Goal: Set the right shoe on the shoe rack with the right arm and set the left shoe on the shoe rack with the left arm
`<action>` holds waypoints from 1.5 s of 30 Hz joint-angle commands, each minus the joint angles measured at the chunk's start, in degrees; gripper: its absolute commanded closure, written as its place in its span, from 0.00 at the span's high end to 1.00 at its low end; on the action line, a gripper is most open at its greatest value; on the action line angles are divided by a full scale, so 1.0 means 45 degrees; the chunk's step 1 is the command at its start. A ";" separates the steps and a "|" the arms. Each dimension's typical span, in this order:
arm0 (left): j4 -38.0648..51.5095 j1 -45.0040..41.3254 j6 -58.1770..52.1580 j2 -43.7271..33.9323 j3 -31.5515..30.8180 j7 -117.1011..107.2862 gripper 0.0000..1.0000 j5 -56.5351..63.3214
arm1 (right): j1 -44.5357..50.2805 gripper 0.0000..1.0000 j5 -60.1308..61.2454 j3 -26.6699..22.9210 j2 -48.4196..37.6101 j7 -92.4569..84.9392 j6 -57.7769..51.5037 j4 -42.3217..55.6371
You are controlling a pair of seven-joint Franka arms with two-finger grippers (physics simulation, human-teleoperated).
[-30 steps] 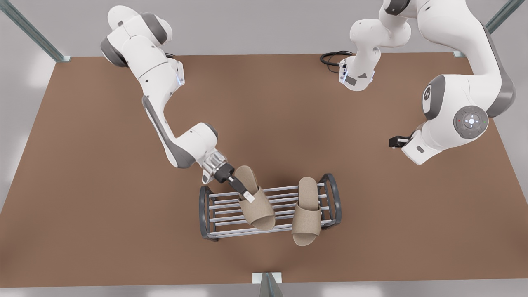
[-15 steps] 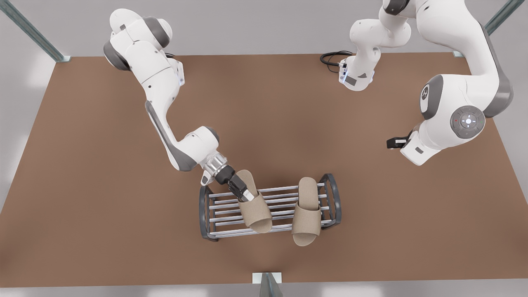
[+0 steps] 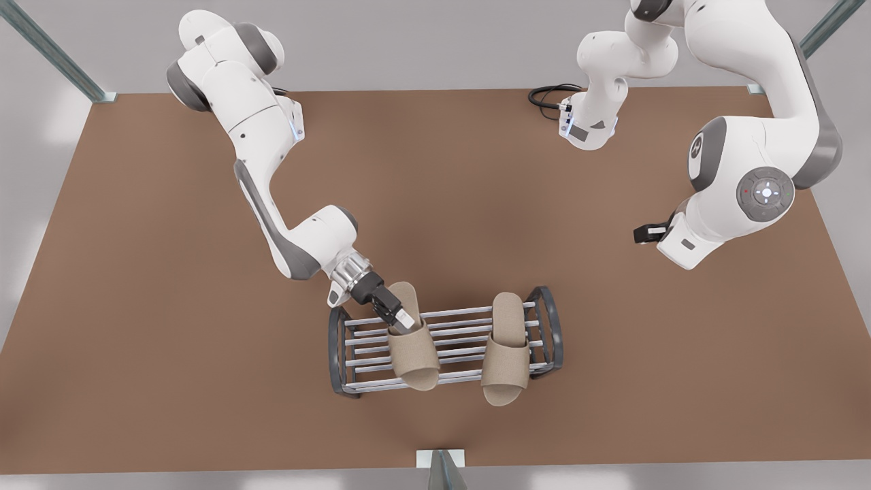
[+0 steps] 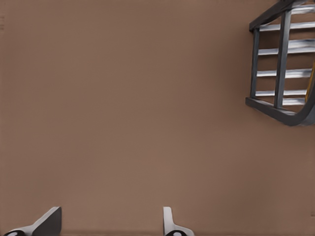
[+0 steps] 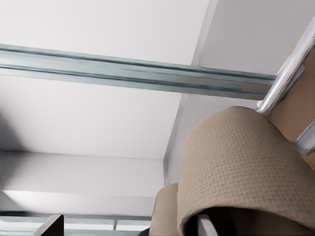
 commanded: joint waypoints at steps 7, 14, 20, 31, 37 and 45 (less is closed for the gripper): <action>0.0000 0.0003 -0.0024 -0.0024 0.0019 -0.0844 1.00 0.0007 | 0.0137 1.00 -0.0060 -0.0006 -0.0132 0.1015 -0.0050 -0.0169; 0.0000 0.0003 -0.0004 -0.0004 0.0000 -0.1000 1.00 -0.0012 | 0.0117 1.00 -0.0080 0.0013 -0.1361 0.0976 -0.0050 -0.1614; 0.0000 0.0003 0.0015 0.0015 0.0019 -0.1000 1.00 -0.0013 | 0.0176 1.00 -0.0021 0.0013 -0.2514 0.0996 -0.0011 -0.2825; 0.0059 0.0003 -0.0239 -0.0316 0.0019 -0.0805 1.00 -0.0598 | -0.2733 1.00 -0.3769 0.0287 -0.4975 0.3104 -0.0712 -0.2943; 0.0391 0.0003 0.0035 -0.0356 0.0038 -0.0785 1.00 -0.0637 | -0.5566 1.00 -1.8004 -0.3619 -0.5912 0.7751 -0.5439 -0.4272; 0.0410 -0.0017 -0.0063 -0.0531 0.0019 -0.0805 1.00 -0.0657 | -0.5430 1.00 -3.3809 -0.3092 -0.6399 1.7557 -1.3471 0.1921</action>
